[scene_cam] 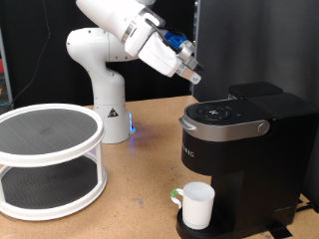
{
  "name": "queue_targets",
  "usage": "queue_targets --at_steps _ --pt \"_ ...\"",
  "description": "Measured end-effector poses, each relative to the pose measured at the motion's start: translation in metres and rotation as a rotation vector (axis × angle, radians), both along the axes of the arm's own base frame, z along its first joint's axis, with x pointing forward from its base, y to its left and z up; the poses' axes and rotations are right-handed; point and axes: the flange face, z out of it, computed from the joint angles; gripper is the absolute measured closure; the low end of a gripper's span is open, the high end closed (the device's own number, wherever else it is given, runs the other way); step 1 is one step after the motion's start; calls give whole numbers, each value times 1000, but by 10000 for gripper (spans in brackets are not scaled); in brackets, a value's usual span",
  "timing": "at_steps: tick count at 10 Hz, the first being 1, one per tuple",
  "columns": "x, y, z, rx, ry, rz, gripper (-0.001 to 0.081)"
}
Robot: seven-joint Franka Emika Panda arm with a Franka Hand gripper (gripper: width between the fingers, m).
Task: Make a cup of coffee with the keurig machine
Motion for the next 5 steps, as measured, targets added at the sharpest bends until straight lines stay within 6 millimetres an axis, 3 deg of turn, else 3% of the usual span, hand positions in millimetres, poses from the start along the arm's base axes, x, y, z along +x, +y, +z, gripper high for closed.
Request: queue_targets --at_steps 3,5 --pt "6 19 19 345 74 -194 -2" --pt "8 27 21 545 94 -302 -2"
